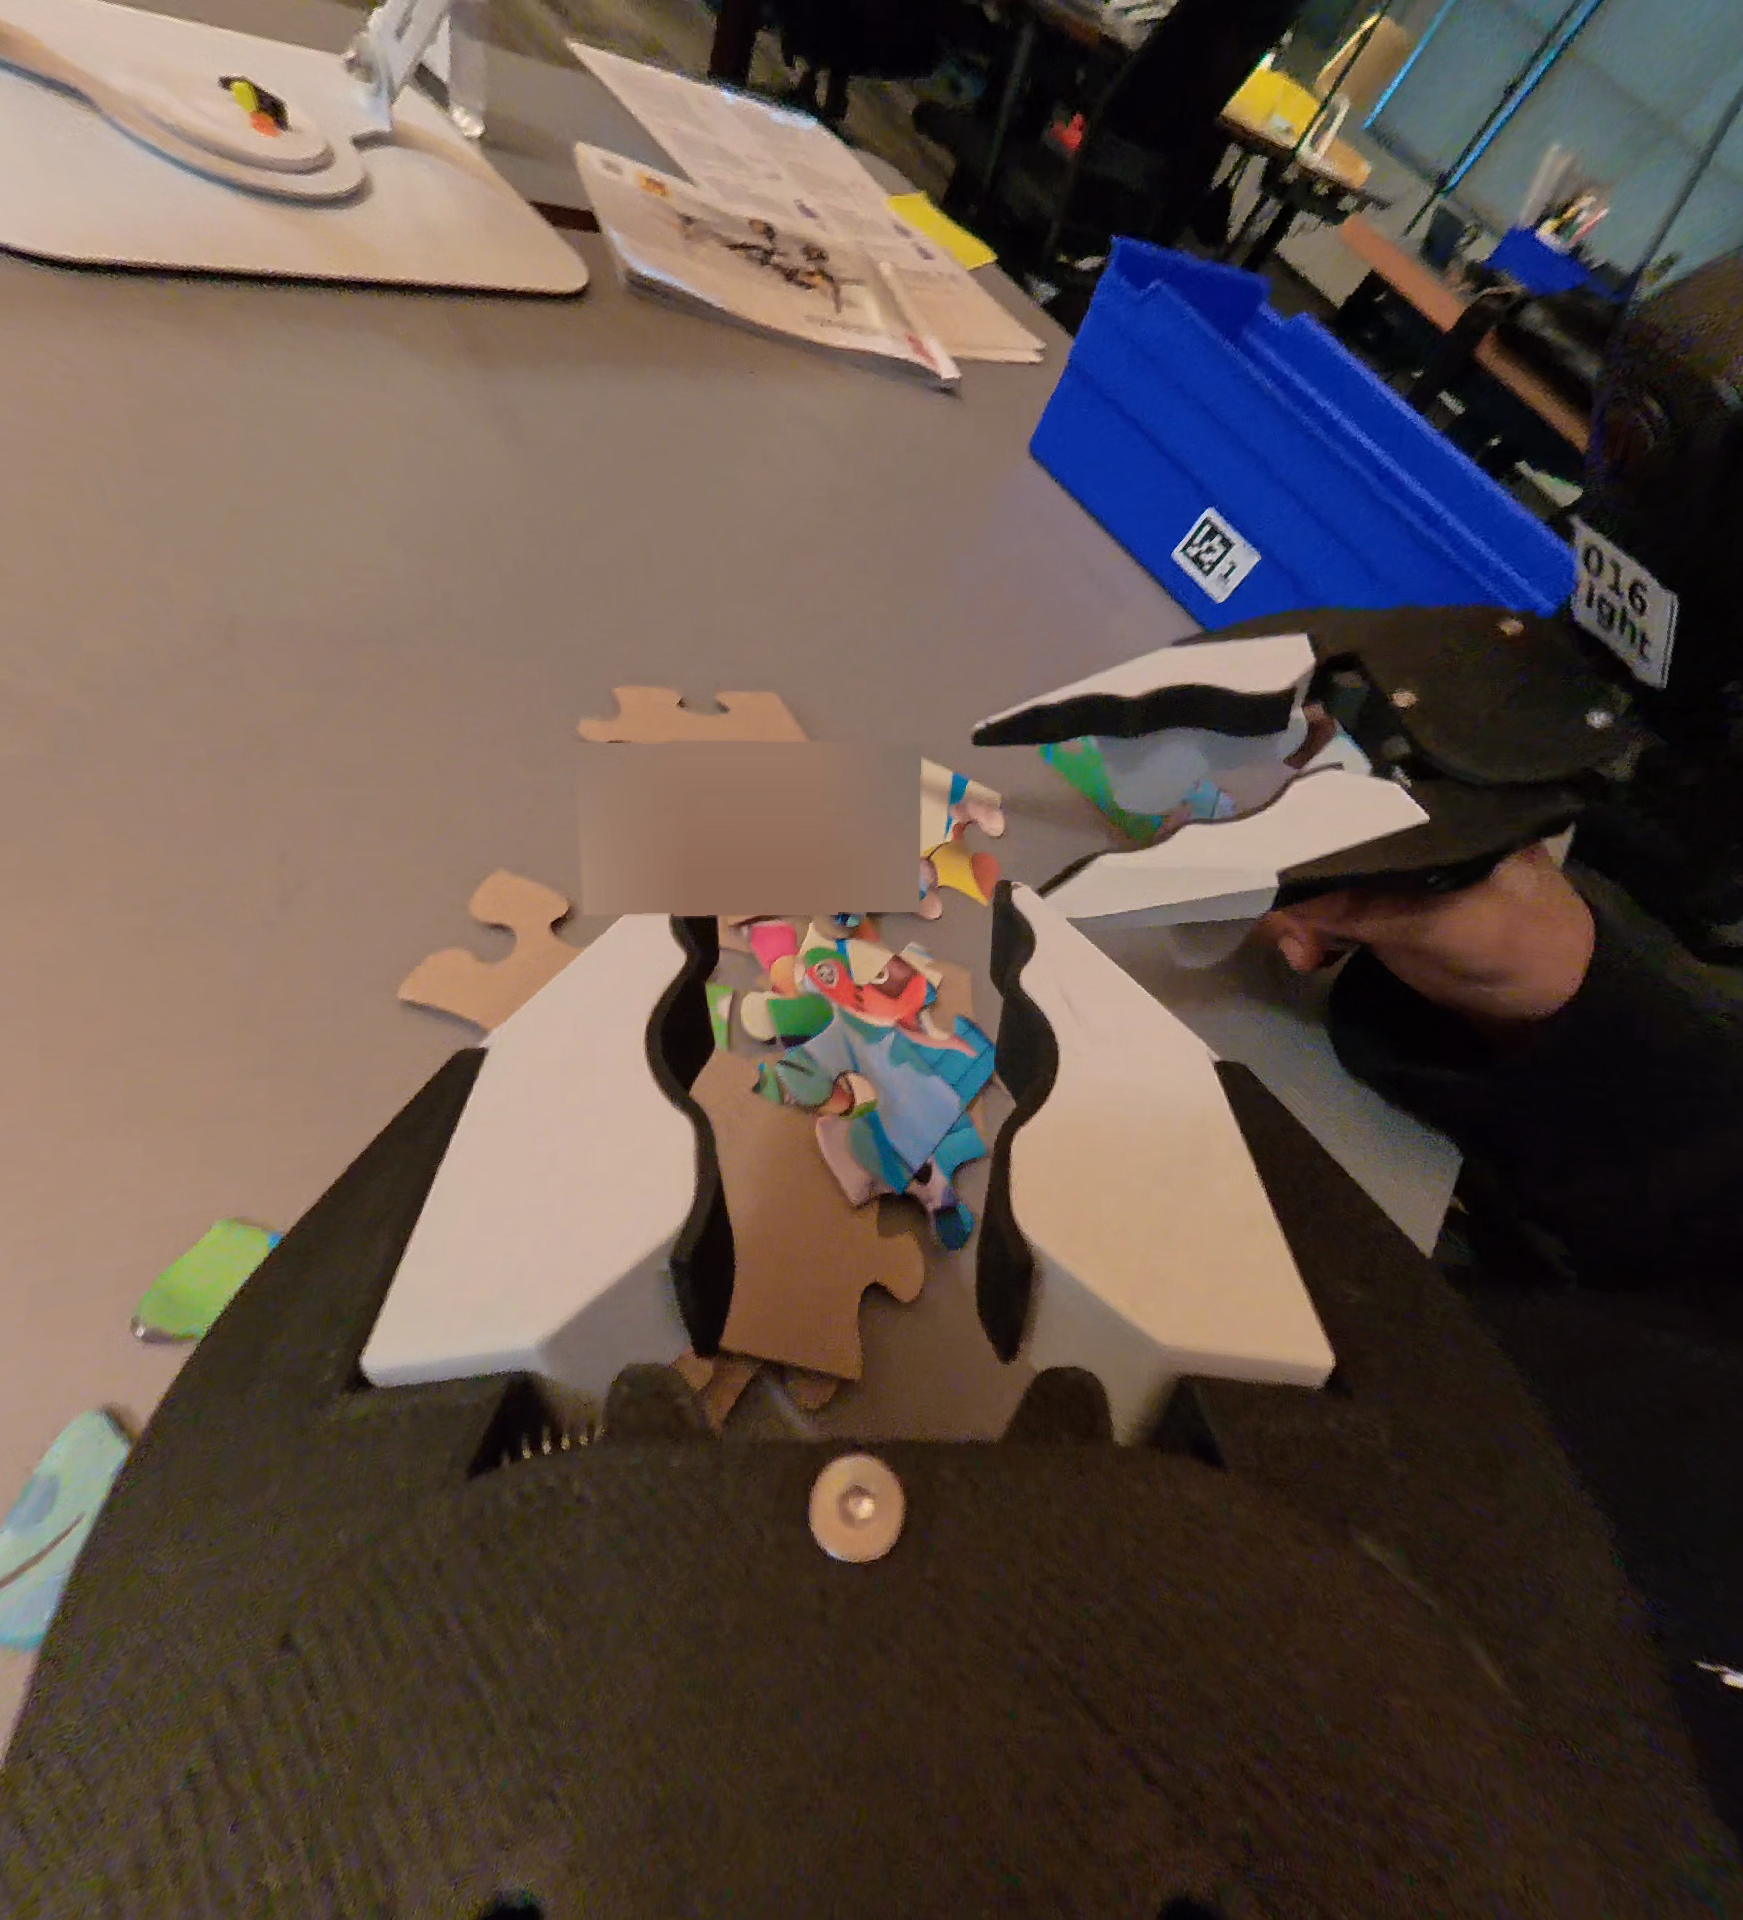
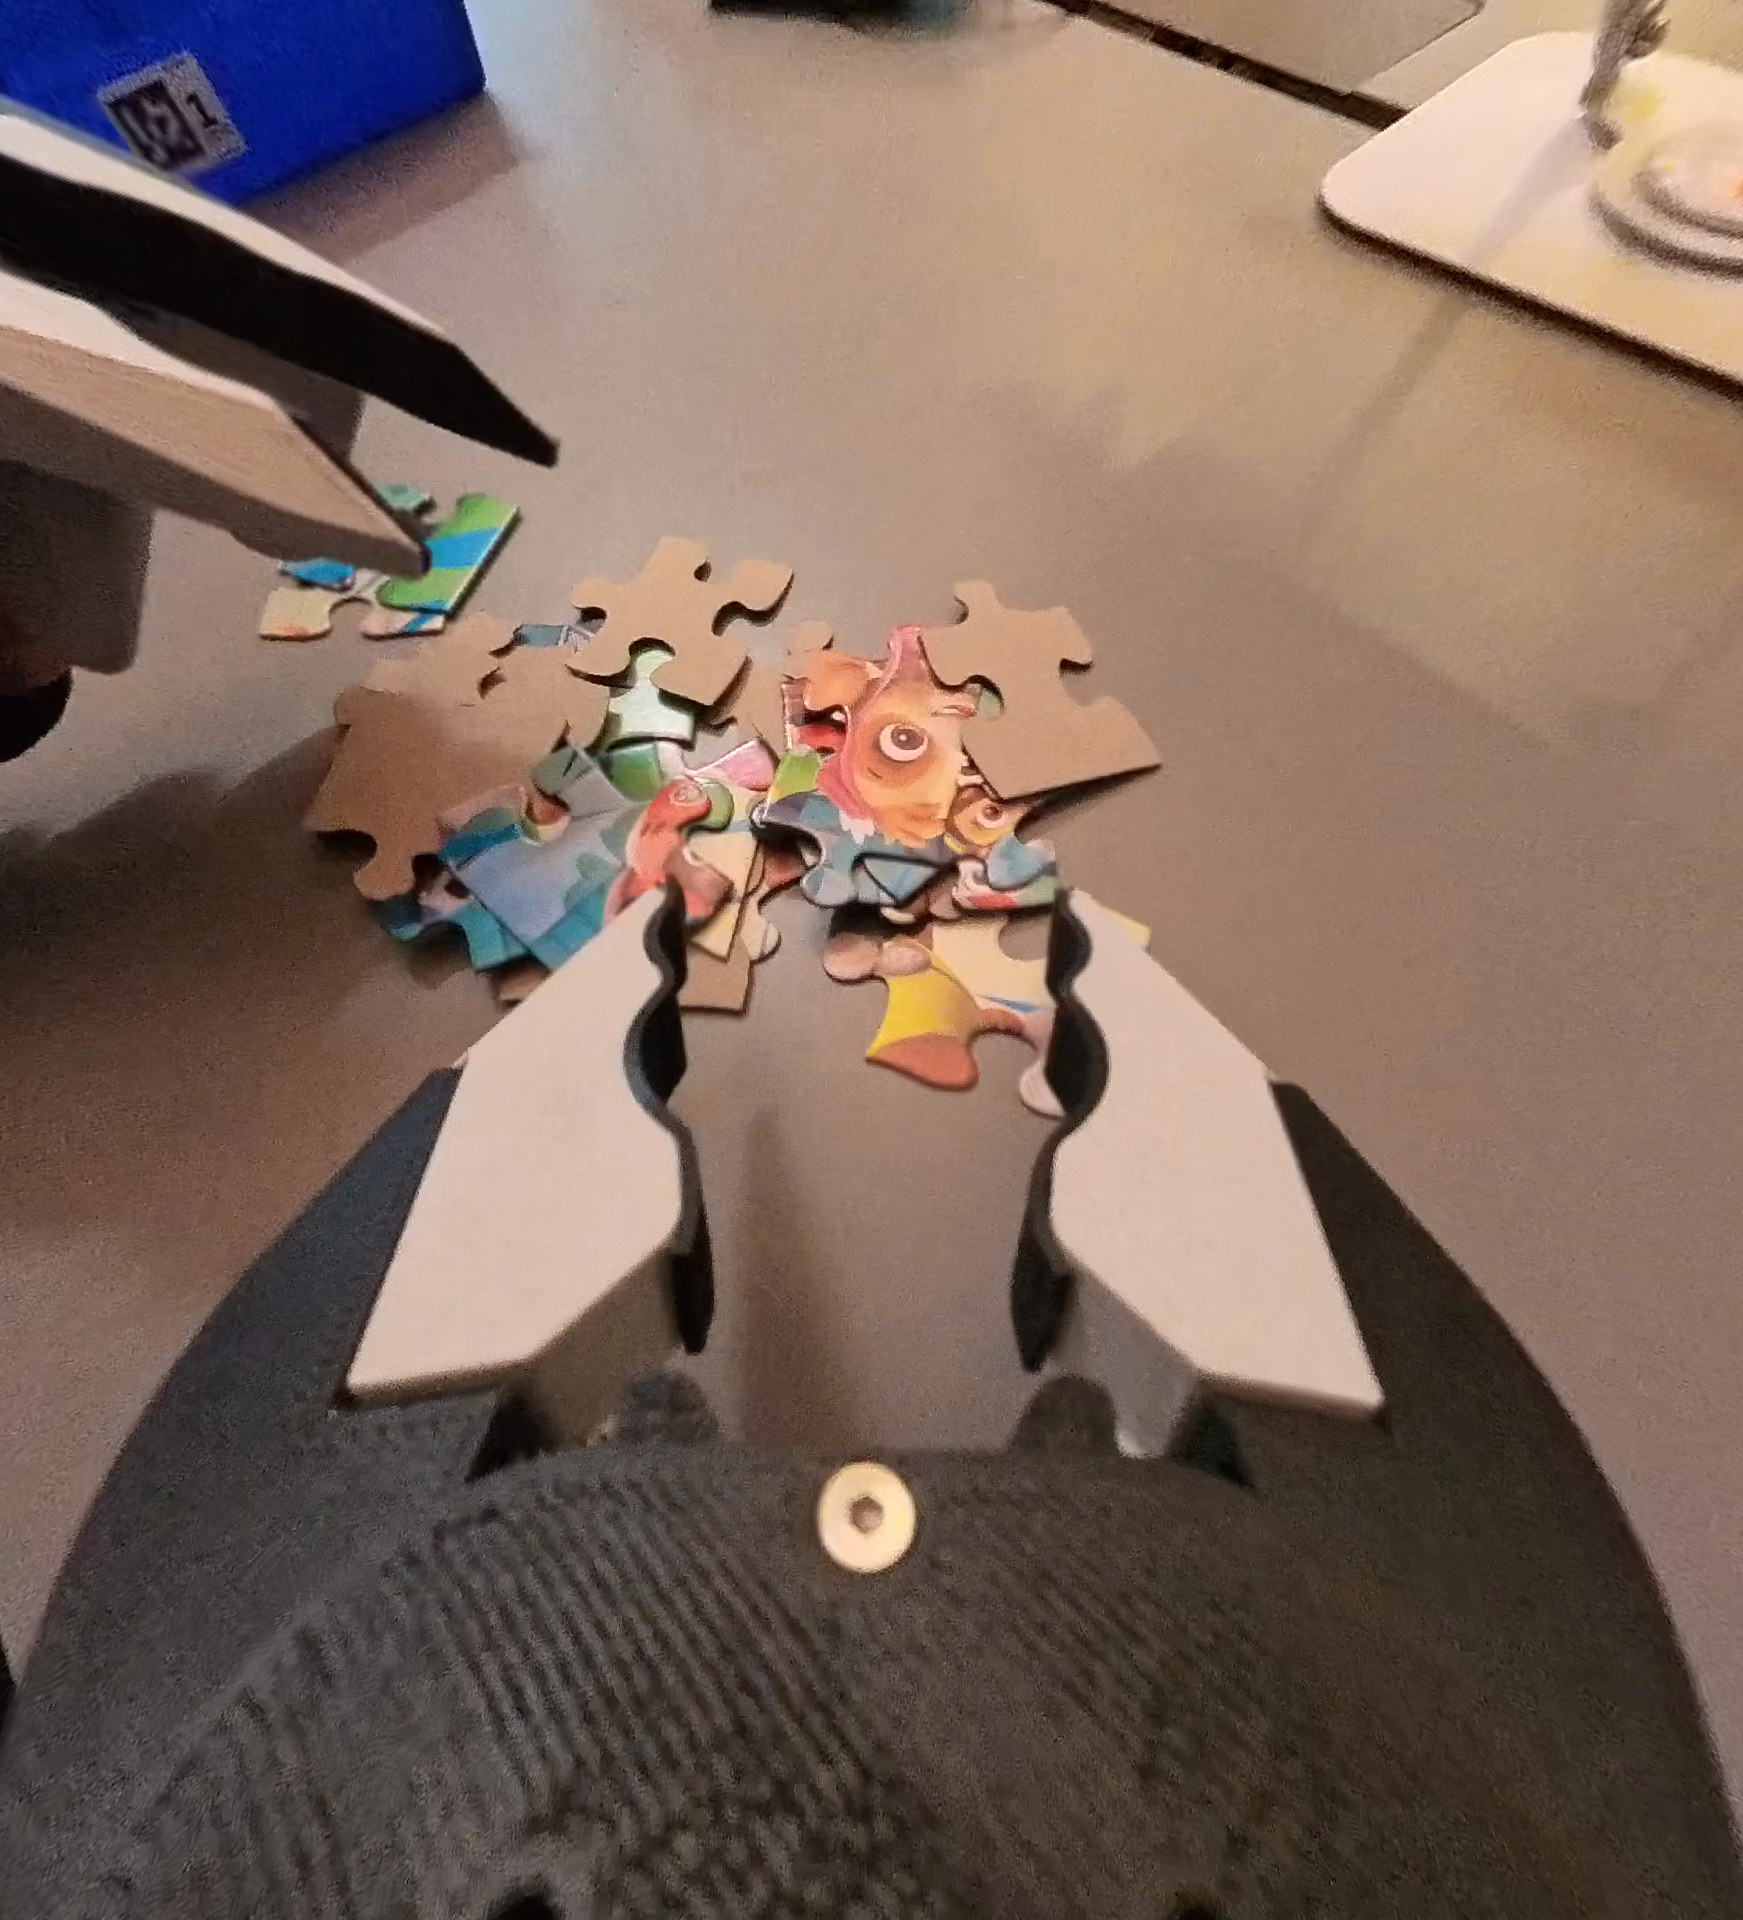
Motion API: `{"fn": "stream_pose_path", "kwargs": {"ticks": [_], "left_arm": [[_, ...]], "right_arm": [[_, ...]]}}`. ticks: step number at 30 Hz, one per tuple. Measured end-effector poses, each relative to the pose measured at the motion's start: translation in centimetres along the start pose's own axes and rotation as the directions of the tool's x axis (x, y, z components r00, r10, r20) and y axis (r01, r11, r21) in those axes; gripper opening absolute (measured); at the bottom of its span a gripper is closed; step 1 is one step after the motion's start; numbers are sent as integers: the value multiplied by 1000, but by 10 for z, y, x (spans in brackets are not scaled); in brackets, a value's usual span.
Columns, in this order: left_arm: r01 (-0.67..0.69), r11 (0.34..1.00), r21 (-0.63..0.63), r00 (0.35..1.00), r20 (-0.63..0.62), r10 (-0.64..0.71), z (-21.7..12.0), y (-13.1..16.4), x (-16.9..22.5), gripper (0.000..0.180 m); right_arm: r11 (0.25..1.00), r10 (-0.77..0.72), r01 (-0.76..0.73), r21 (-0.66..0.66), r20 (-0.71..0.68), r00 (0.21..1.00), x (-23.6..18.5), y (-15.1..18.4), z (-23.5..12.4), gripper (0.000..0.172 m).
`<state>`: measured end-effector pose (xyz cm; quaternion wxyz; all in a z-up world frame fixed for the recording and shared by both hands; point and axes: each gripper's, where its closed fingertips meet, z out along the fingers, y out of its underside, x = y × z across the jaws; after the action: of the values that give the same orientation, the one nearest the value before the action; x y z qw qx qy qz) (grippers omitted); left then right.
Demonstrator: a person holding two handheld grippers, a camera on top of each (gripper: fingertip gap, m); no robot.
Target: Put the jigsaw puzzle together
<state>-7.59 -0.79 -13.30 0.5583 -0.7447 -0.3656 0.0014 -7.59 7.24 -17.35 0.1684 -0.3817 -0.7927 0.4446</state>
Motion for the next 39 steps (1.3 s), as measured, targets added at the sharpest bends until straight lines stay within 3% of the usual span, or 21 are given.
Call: {"fn": "stream_pose_path", "kwargs": {"ticks": [7, 17, 23, 26, 28, 32, 35, 37, 39], "left_arm": [[-1, 999, -33, 998, 56, 2, -4, 10, -15, 52], [33, 999, -26, 997, 65, -31, -6, 10, -23, 53], [18, 999, 36, 977, 210, -25, -42, 2, -55, 56], [0, 991, 132, 939, 340, -45, -96, -17, -85, 59], [-53, 976, 211, 873, 485, -57, -156, -37, -113, 67], [-179, 914, 363, 605, 774, -189, -322, -75, -179, 91], [-217, 879, 426, 373, 868, -328, -442, -67, -235, 96], [-154, 861, 485, 342, 843, -415, -484, -49, -270, 100], [-75, 822, 565, 440, 758, -481, -487, -41, -289, 101]], "right_arm": [[1000, 20, -20, -18, 35, 999, 1, -10, 22, 66], [999, 0, -1, 36, 11, 1000, 0, -12, 13, 59], [998, -4, 3, 57, 17, 1000, -1, -18, 12, 57], [998, -16, 15, 68, 10, 1000, -4, -22, 13, 55], [997, -18, 17, 74, 12, 1000, -6, -24, 13, 54], [996, -16, 13, 88, 31, 999, -11, -27, 16, 54], [994, -17, 12, 106, 44, 999, -16, -31, 18, 53], [993, -20, 15, 121, 47, 999, -18, -34, 19, 53], [991, -25, 18, 131, 45, 999, -18, -38, 19, 52]]}}
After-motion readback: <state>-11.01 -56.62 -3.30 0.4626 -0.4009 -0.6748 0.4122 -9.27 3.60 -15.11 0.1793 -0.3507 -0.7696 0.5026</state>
